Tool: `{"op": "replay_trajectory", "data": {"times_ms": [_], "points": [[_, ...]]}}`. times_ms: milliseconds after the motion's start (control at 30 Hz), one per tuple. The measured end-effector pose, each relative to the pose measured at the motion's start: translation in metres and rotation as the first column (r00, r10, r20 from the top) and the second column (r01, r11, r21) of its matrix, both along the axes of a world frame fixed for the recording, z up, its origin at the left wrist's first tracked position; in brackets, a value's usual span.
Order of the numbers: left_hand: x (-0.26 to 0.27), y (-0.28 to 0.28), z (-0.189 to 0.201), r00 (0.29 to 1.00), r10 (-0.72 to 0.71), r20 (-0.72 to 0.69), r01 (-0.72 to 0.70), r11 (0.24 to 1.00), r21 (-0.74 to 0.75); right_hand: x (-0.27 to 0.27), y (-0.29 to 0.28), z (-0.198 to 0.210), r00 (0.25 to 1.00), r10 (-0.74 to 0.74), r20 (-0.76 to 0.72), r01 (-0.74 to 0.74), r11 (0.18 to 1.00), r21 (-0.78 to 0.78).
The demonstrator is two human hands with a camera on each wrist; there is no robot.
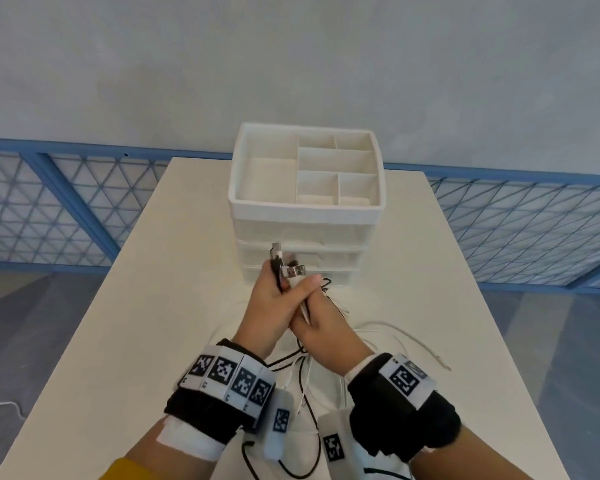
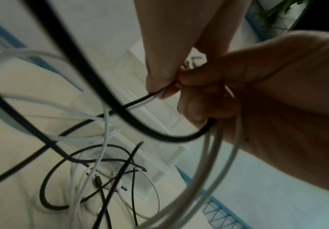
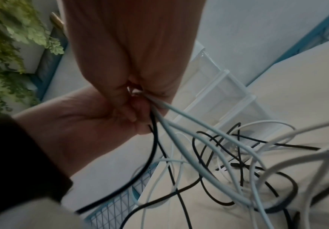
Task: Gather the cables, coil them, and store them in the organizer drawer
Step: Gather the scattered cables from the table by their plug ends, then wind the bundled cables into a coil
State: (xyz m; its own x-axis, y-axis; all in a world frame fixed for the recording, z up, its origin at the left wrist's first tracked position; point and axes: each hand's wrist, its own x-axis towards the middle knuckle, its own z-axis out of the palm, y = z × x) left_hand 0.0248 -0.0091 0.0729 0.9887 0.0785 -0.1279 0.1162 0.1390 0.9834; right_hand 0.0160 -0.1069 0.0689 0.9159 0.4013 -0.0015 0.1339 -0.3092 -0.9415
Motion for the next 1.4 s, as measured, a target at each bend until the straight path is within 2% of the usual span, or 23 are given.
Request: {"op": "replay_trajectory", "data": {"times_ms": [133,200,300,333,367,400,433,467,500,567,600,700,733,767,833,867,933,1033,1100,1167,1267,1333,1400], "points": [[-0.003,0.002,-0.008,1.000,-0.014,-0.015,0.014,1.000,0.010,0.004,0.004,-0.001,0.994,0.048,0.102,-0.051,0.998,0.021],[-0.001,0.004,-0.013,0.996,0.077,-0.035,-0.078,0.997,-0.023,0.005,0.007,0.000,0.986,0.117,0.120,-0.119,0.993,0.012],[0.005,0.018,-0.017,0.954,0.269,-0.134,-0.281,0.957,-0.078,0.005,0.000,-0.002,0.957,0.280,0.078,-0.267,0.953,-0.146],[0.008,0.023,-0.018,0.947,0.282,-0.152,-0.298,0.950,-0.095,0.006,-0.006,-0.004,0.964,0.259,0.056,-0.251,0.961,-0.119],[0.009,0.029,-0.018,0.946,0.284,-0.159,-0.303,0.946,-0.113,0.011,-0.015,-0.009,0.990,0.142,0.020,-0.140,0.988,-0.059],[0.010,0.033,-0.017,0.946,0.282,-0.159,-0.304,0.942,-0.139,0.020,-0.026,-0.017,0.998,-0.057,-0.041,0.057,0.998,0.004],[0.010,0.035,-0.015,0.949,0.275,-0.154,-0.300,0.937,-0.177,0.034,-0.038,-0.031,0.955,-0.272,-0.117,0.273,0.962,-0.004],[0.009,0.036,-0.013,0.957,0.255,-0.139,-0.280,0.936,-0.213,0.049,-0.049,-0.046,0.876,-0.450,-0.174,0.439,0.893,-0.097],[0.007,0.036,-0.012,0.967,0.226,-0.114,-0.248,0.939,-0.237,0.061,-0.058,-0.059,0.814,-0.542,-0.206,0.494,0.834,-0.245],[0.002,0.032,-0.011,0.982,0.177,-0.067,-0.188,0.952,-0.243,0.080,-0.065,-0.081,0.777,-0.554,-0.299,0.391,0.797,-0.460],[-0.001,0.030,-0.010,0.985,0.164,-0.057,-0.173,0.955,-0.240,0.084,-0.063,-0.089,0.766,-0.540,-0.350,0.329,0.796,-0.508],[-0.005,0.031,-0.005,0.988,0.149,-0.031,-0.152,0.961,-0.231,0.082,-0.055,-0.094,0.757,-0.466,-0.459,0.179,0.823,-0.539],[-0.006,0.033,-0.002,0.988,0.153,-0.023,-0.154,0.961,-0.228,0.080,-0.056,-0.096,0.815,-0.394,-0.425,0.087,0.808,-0.583],[-0.006,0.035,0.000,0.987,0.158,-0.017,-0.158,0.960,-0.233,0.077,-0.058,-0.095,0.825,-0.351,-0.444,0.048,0.825,-0.563],[-0.006,0.040,0.001,0.985,0.171,-0.005,-0.167,0.957,-0.236,0.074,-0.060,-0.089,0.706,-0.403,-0.583,0.230,0.908,-0.349],[-0.006,0.042,0.002,0.984,0.178,0.000,-0.173,0.958,-0.229,0.069,-0.062,-0.084,0.679,-0.429,-0.595,0.314,0.903,-0.292],[-0.004,0.042,0.000,0.982,0.186,0.016,-0.178,0.958,-0.223,0.062,-0.070,-0.072,0.662,-0.512,-0.547,0.504,0.845,-0.180],[-0.002,0.038,0.000,0.984,0.178,0.017,-0.171,0.964,-0.203,0.043,-0.075,-0.044,0.754,-0.474,-0.455,0.527,0.850,-0.011],[-0.001,0.034,0.000,0.990,0.143,0.006,-0.140,0.978,-0.157,0.026,-0.075,-0.029,0.826,-0.401,-0.396,0.470,0.878,0.091],[0.000,0.028,0.001,0.995,0.094,-0.012,-0.095,0.991,-0.099,0.007,-0.067,-0.016,0.898,-0.363,-0.247,0.405,0.902,0.147],[0.001,0.017,0.002,0.998,0.025,-0.057,-0.028,0.998,-0.052,-0.014,-0.044,-0.001,0.955,-0.293,-0.035,0.294,0.933,0.205],[0.001,0.008,0.009,0.999,-0.020,-0.033,0.017,0.995,-0.096,-0.022,-0.029,0.001,0.972,-0.222,0.074,0.207,0.964,0.164],[0.000,0.000,0.016,0.999,-0.050,0.003,0.050,0.983,-0.178,-0.028,-0.019,0.001,0.963,-0.196,0.184,0.183,0.980,0.083]]}}
